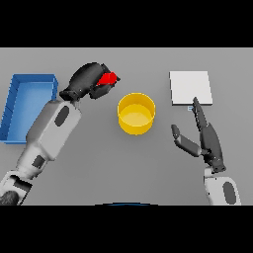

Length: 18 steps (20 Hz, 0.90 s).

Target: Pick up the red beaker and tilt it to pour out 1 green nut into yellow bowl. Pick up the yellow bowl and place it on the metallic measuring scale.

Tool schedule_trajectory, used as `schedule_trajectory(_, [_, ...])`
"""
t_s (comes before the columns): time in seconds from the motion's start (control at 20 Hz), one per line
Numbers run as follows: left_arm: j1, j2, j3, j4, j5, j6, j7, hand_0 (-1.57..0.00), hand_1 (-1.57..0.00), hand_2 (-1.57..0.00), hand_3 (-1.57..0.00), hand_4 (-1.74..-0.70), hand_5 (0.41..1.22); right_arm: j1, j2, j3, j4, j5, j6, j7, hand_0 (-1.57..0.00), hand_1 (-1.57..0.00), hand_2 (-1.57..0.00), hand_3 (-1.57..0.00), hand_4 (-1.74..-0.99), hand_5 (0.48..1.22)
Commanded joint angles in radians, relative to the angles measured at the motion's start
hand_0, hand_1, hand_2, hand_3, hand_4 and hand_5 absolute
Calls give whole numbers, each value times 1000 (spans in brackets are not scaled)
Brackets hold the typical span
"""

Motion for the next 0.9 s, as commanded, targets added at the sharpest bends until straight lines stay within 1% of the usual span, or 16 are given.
schedule_trajectory(0.0, [-17,6,-32,14,-44,-2,6,-1570,-1570,-1570,-1570,-1740,1162,4,3,-2,-7,-8,1,-3,1,1,1,1,-1181,669])
schedule_trajectory(0.1, [-53,25,-98,29,-131,-27,22,-1570,-1571,-1571,-1570,-1740,1183,16,3,-3,-8,-9,1,-16,1,1,1,1,-1183,673])
schedule_trajectory(0.2, [-83,25,-160,41,-197,-67,41,-1571,-1571,-1571,-1571,-1741,1197,4,3,-7,-13,-10,-3,0,1,1,1,1,-1187,676])
schedule_trajectory(0.25, [-105,23,-190,62,-234,-89,46,-1571,-1571,-1571,-1571,-1689,1202,16,6,-8,-12,-13,-3,-2,1,1,1,1,-1191,675])
schedule_trajectory(0.3, [-118,34,-218,59,-263,-119,43,-1571,-1571,-1571,-1492,-1698,1205,26,13,-1,-19,-14,-1,-1,1,1,1,1,-1190,675])
schedule_trajectory(0.4, [-166,43,-264,81,-316,-160,23,-1571,-1571,-1571,-1383,-1710,1211,19,17,-8,-13,-28,1,14,1,1,1,1,-1195,671])
schedule_trajectory(0.45, [-190,51,-291,100,-347,-179,10,-1571,-1571,-1571,-1362,-1714,1213,28,23,-8,-18,-40,5,4,1,1,1,1,-1196,666])
schedule_trajectory(0.55, [-234,42,-337,135,-395,-207,-12,-1571,-1571,-1571,-1332,-1718,1216,17,24,-15,-12,-53,10,18,1,1,1,1,-1202,651])
schedule_trajectory(0.6, [-256,44,-355,148,-412,-221,-33,-1571,-1571,-1571,-1295,-1719,1217,17,26,-16,1,-55,11,16,1,1,1,1,-1206,639])
schedule_trajectory(0.65, [-273,36,-375,172,-430,-224,-56,-1571,-1571,-1571,-1350,-1721,1218,17,34,-14,2,-58,10,17,1,1,1,1,-1212,631])
schedule_trajectory(0.75, [-296,34,-414,188,-463,-228,-105,-1571,-1571,-1571,-1429,-1725,1219,11,29,-16,-5,-37,-9,14,1,1,1,1,-1221,617])
schedule_trajectory(0.85, [-330,26,-453,206,-504,-234,-125,-1571,-1571,-1571,-1480,-1729,1220,14,30,-9,-2,-17,-19,2,1,1,1,1,-1214,600])
